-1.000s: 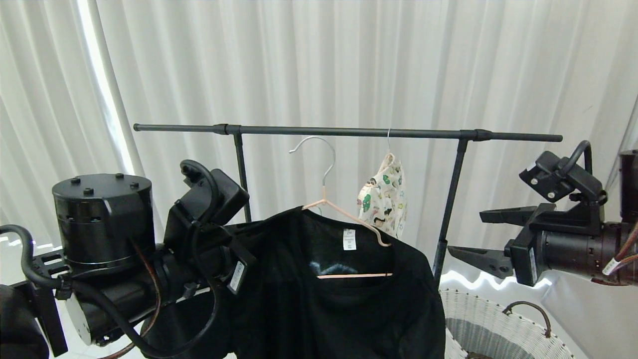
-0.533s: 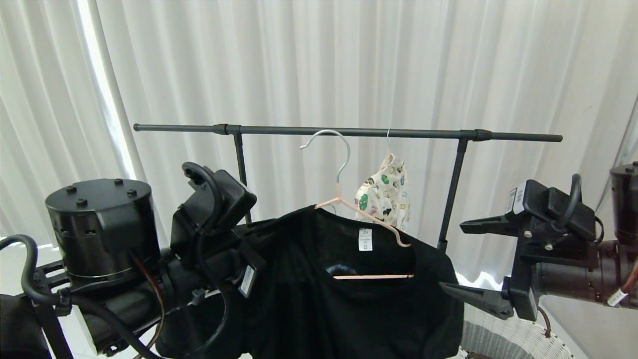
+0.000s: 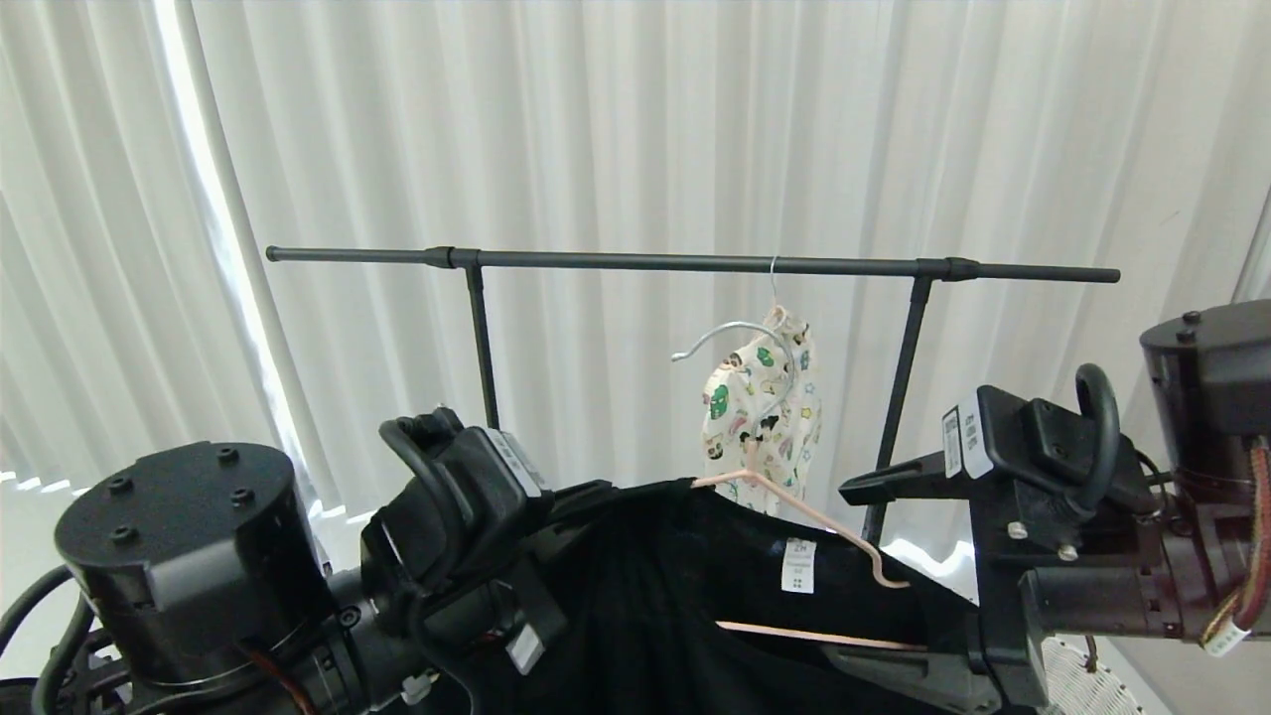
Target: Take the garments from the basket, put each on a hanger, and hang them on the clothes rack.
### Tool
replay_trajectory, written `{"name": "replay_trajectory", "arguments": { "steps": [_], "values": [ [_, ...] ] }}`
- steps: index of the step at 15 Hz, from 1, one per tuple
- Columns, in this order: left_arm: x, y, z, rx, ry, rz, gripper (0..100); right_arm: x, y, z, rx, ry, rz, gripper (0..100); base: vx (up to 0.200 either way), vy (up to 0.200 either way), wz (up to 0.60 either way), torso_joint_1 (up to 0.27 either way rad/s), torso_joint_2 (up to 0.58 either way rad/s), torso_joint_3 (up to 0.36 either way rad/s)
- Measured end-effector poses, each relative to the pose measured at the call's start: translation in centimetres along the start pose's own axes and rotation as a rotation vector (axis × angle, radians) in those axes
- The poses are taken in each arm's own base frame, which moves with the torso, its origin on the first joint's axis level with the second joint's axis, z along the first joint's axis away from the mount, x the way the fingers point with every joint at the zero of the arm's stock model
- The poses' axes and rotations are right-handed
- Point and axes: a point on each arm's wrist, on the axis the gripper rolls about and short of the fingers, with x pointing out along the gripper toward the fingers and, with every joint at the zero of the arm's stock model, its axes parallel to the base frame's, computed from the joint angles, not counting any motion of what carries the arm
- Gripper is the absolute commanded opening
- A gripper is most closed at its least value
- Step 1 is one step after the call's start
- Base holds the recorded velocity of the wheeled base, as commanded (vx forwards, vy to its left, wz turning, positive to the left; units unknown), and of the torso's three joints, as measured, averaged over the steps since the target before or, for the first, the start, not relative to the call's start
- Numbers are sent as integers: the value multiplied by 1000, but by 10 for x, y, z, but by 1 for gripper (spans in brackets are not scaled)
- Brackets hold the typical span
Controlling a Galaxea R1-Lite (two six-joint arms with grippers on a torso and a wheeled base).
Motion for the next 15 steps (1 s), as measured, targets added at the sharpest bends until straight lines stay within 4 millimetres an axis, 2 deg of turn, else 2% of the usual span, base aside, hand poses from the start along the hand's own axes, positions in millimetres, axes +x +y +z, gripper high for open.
{"name": "replay_trajectory", "arguments": {
  "steps": [9, 15],
  "values": [
    [-2, -4, -1, 55, -83, -21, 0, 22, -4, -4, 162, 70, 24, 100, 0, 0, 0, 0, 0, 0],
    [-1, -4, 0, 58, -95, -17, 0, 26, -8, -8, 208, 89, 15, 100, 0, 0, 0, 0, 0, 0]
  ]
}}
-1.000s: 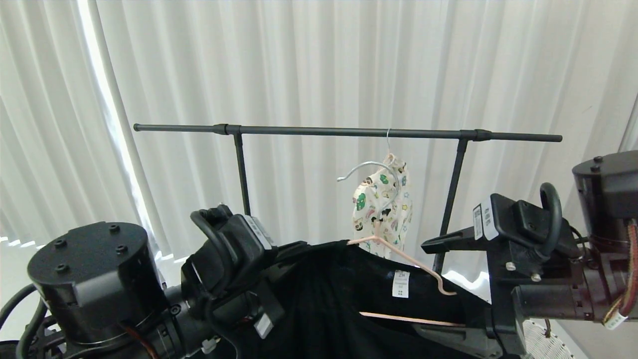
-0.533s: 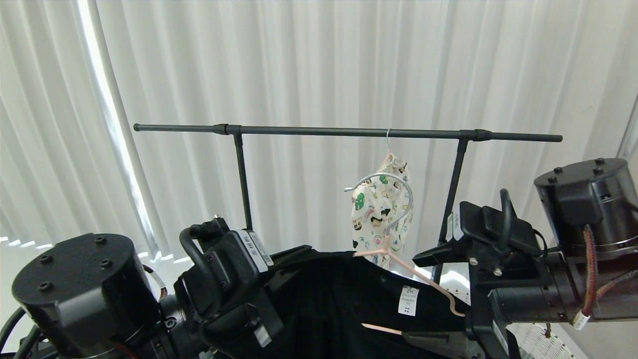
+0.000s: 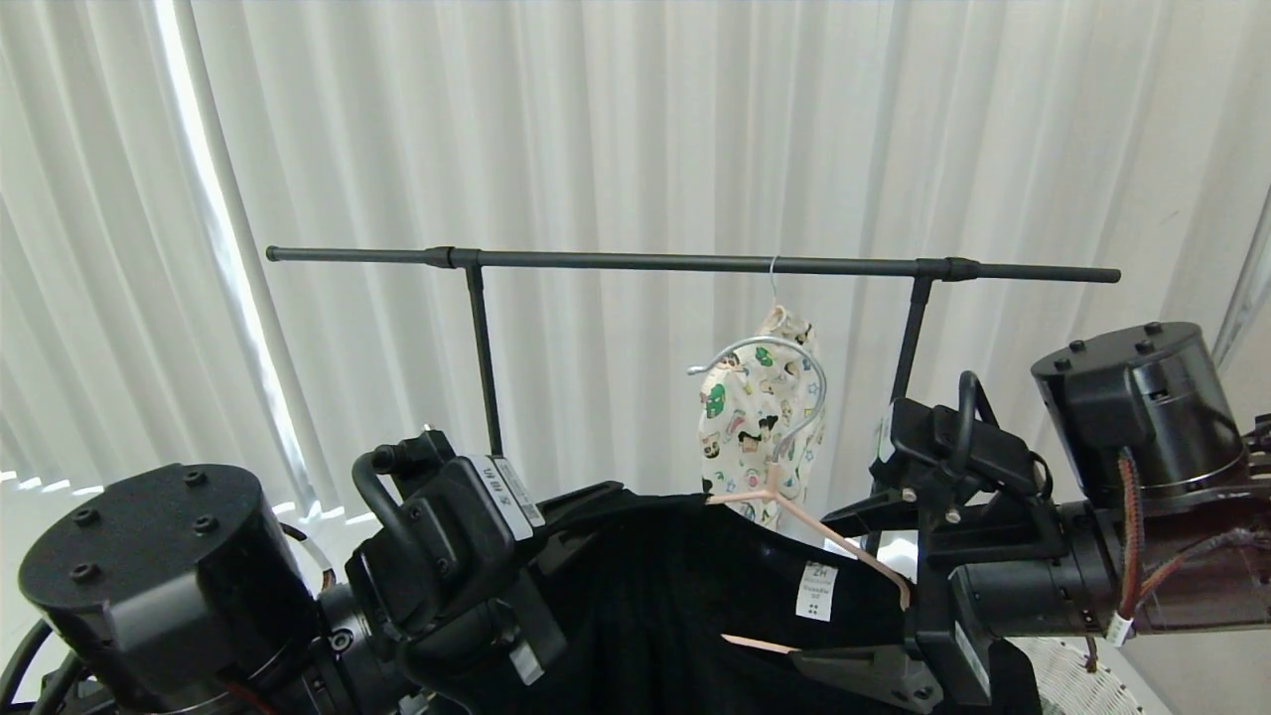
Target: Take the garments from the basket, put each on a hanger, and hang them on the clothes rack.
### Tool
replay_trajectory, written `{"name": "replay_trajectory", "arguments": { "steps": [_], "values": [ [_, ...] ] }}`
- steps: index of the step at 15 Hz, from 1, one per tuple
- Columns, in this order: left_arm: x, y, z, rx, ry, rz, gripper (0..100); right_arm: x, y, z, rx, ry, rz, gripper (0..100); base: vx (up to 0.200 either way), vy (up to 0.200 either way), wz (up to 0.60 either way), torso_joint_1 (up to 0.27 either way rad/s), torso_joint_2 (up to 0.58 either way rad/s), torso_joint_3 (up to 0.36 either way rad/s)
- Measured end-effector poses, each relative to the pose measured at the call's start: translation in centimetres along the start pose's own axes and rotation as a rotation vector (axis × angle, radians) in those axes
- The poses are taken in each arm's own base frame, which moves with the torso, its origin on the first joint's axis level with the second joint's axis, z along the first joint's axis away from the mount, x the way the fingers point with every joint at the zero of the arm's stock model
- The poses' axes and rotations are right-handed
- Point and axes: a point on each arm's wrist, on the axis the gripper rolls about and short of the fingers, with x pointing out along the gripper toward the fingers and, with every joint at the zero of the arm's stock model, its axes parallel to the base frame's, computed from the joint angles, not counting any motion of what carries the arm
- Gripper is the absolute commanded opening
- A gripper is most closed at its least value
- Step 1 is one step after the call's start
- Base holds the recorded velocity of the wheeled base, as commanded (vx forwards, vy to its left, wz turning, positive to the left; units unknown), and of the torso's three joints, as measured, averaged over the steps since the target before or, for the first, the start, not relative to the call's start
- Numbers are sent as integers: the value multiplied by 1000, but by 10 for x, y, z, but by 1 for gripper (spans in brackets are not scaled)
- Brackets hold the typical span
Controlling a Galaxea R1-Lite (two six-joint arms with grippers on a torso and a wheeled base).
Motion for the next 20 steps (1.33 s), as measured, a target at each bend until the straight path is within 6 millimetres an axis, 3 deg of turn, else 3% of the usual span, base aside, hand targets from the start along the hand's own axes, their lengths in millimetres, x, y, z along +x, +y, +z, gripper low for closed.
{"name": "replay_trajectory", "arguments": {
  "steps": [1, 9, 10, 16, 20],
  "values": [
    [0, 1, 2, 1, -16, 8, 0, 0, 0, 0, 7, 2, 0, 0, 0, 0, 0, 0, 0, 0],
    [1, -1, 1, 1, -18, 5, 0, 1, -6, -1, 16, 5, -50, 0, 0, 0, 0, 0, 0, 0],
    [1, -1, 0, 1, -18, 6, 100, 1, -7, 0, 12, -11, -60, 0, 0, 0, 0, 0, 0, 0],
    [0, -3, -5, -2, 9, -1, 100, -2, -14, 1, -60, -37, -92, 0, 0, 0, 0, 0, 0, 0],
    [-10, -8, -15, -15, 51, -17, 100, -12, -36, -3, -156, -43, -178, 0, 0, 0, 0, 0, 0, 0]
  ]
}}
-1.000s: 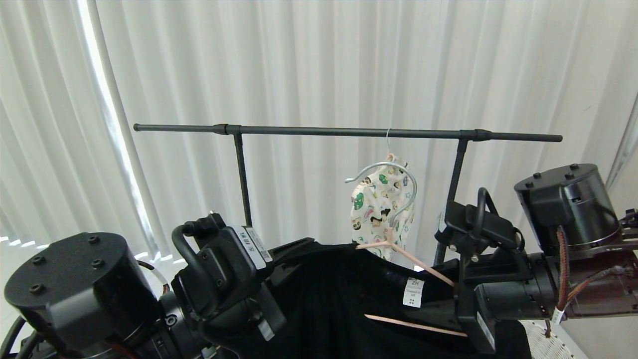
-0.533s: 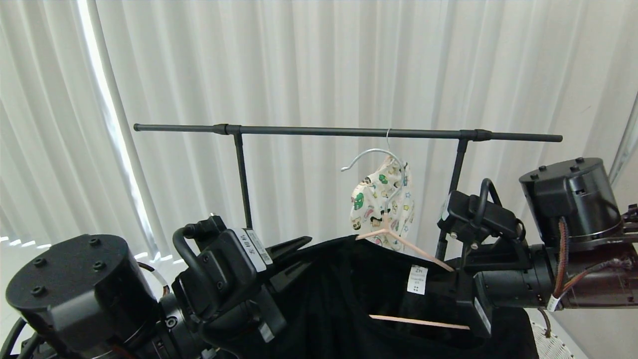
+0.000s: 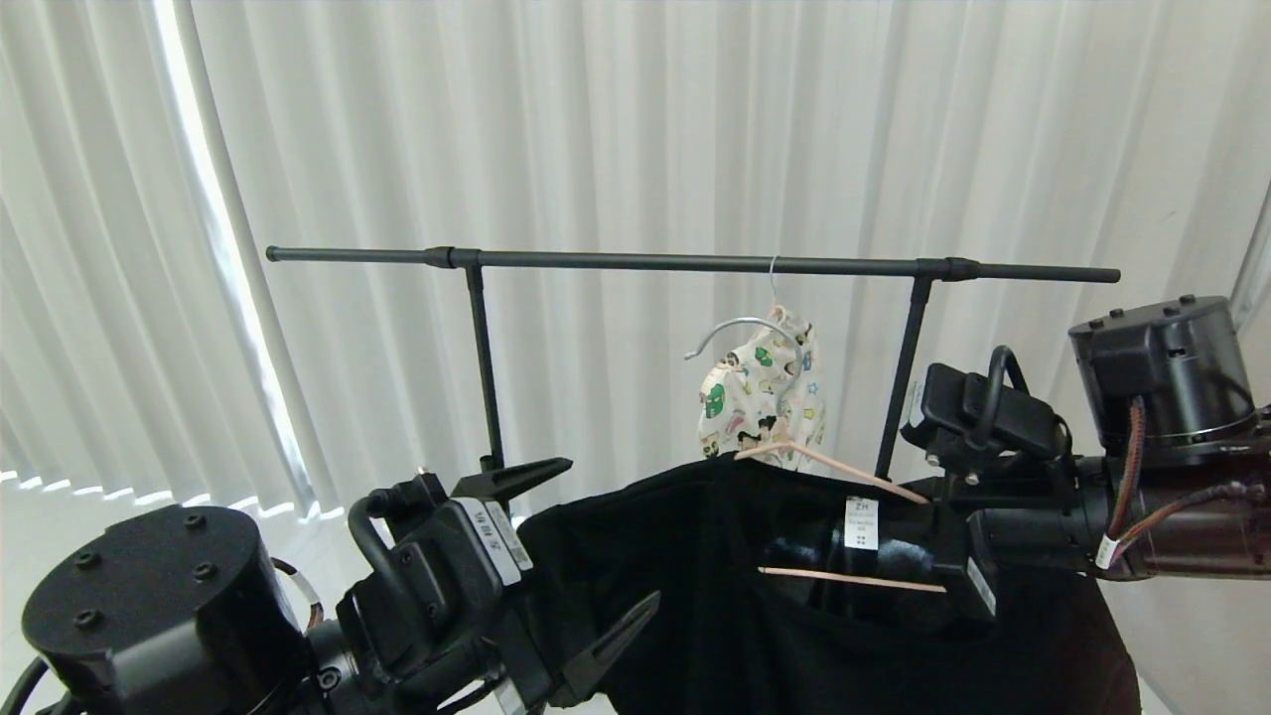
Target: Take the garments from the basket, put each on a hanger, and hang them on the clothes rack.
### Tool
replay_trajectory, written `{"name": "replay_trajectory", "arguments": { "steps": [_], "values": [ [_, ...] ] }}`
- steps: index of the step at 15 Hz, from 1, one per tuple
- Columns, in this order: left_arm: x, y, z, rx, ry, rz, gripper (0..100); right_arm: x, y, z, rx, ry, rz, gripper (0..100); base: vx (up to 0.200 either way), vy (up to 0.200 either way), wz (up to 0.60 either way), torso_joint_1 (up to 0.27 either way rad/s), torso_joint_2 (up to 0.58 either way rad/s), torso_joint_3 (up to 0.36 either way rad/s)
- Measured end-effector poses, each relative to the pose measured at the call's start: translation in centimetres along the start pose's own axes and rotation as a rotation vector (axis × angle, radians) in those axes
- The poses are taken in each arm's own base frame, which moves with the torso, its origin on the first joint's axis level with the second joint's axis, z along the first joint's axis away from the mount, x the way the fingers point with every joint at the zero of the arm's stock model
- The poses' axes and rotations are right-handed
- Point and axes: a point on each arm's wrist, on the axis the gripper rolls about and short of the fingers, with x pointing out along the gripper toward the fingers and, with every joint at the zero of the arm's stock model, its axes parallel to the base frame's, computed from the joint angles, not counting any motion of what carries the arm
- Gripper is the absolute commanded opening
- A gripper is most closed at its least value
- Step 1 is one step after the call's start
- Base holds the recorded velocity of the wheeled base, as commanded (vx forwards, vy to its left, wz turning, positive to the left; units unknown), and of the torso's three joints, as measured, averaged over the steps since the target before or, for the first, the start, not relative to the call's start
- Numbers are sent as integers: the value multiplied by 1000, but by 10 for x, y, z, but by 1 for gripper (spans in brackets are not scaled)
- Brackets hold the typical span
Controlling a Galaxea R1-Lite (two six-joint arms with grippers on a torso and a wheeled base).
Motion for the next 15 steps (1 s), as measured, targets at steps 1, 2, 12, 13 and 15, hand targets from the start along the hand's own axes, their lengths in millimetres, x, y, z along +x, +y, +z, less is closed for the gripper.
{"name": "replay_trajectory", "arguments": {
  "steps": [1, 2, 12, 13, 15],
  "values": [
    [-1, 2, -3, -5, 11, 12, 100, -2, -4, -1, -16, -5, -18, 0, 0, 0, 0, 0, 0, 0],
    [-3, 7, -6, -11, 26, 33, 100, -3, -8, -2, -41, -9, -33, 0, 0, 0, 0, 0, 0, 0],
    [-33, 21, -66, -251, 297, 170, 100, -36, -10, -3, -139, -73, -73, 0, 0, 0, 0, 0, 0, 0],
    [-32, 21, -69, -265, 309, 170, 100, -39, -8, -3, -159, -81, -72, 0, 0, 0, 0, 0, 0, 0],
    [-30, 21, -74, -295, 331, 170, 0, -45, -2, -4, -180, -92, -67, 0, 0, 0, 0, 0, 0, 0]
  ]
}}
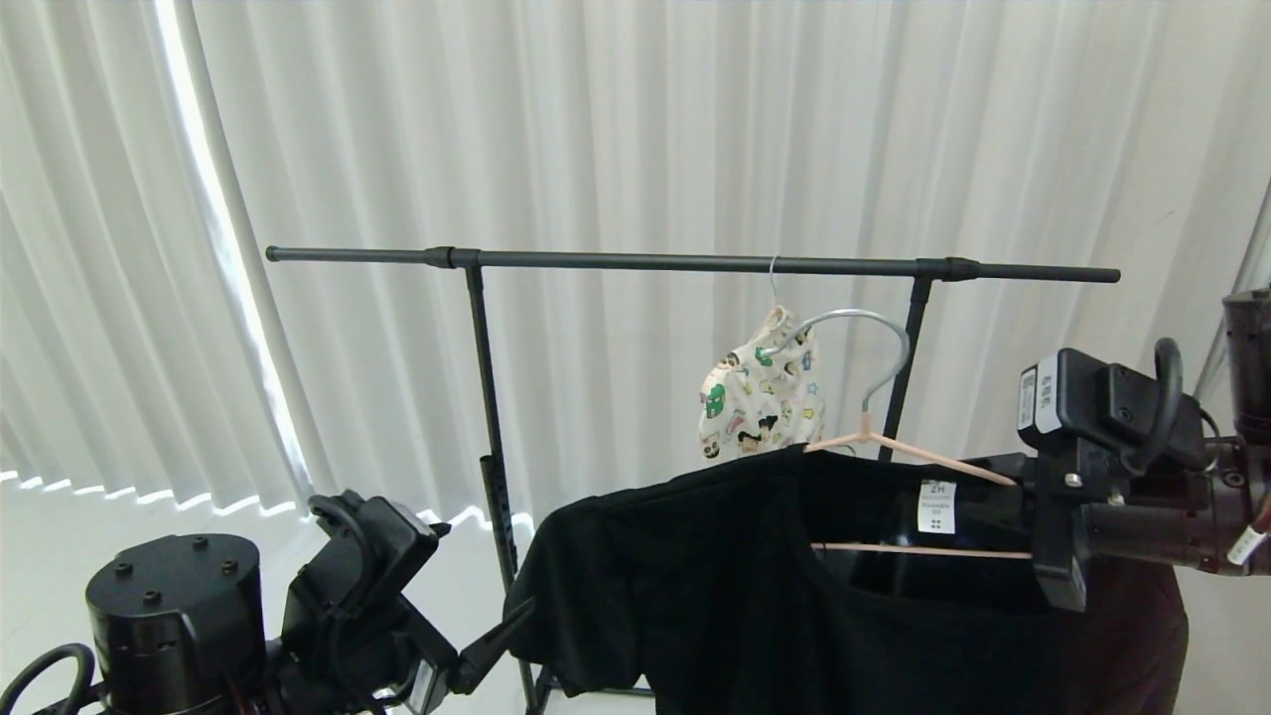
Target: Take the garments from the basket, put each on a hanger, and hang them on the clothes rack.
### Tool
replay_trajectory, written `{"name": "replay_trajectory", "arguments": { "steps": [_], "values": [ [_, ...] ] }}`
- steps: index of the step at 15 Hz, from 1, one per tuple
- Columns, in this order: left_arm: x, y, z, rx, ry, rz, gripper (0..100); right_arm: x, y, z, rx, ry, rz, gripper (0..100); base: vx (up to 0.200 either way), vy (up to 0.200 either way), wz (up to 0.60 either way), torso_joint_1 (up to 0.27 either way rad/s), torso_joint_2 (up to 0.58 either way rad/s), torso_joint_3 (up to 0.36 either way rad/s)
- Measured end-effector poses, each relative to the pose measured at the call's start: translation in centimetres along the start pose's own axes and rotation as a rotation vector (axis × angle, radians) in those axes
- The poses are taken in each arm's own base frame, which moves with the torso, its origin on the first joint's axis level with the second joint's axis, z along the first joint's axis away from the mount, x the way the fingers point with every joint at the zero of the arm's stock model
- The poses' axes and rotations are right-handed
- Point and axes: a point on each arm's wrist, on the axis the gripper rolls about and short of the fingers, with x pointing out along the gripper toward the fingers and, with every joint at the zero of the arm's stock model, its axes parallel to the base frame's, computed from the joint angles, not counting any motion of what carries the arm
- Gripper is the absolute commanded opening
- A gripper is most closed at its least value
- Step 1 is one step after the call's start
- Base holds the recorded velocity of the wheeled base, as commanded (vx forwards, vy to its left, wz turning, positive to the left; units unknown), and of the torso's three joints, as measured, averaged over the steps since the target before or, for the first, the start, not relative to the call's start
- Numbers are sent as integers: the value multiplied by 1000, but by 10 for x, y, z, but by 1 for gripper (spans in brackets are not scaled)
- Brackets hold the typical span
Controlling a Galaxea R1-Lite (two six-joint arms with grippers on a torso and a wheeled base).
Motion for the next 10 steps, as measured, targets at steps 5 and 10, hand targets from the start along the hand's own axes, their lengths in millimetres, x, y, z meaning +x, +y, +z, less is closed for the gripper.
{"name": "replay_trajectory", "arguments": {
  "steps": [5, 10],
  "values": [
    [2, -6, -4, 3, 24, -30, 0, -11, 5, 5, -18, -33, -11, 0, 0, 0, 0, 0, 0, 0],
    [3, 5, -14, -19, 78, 35, 0, -15, 5, 7, -17, -41, -23, 0, 0, 0, 0, 0, 0, 0]
  ]
}}
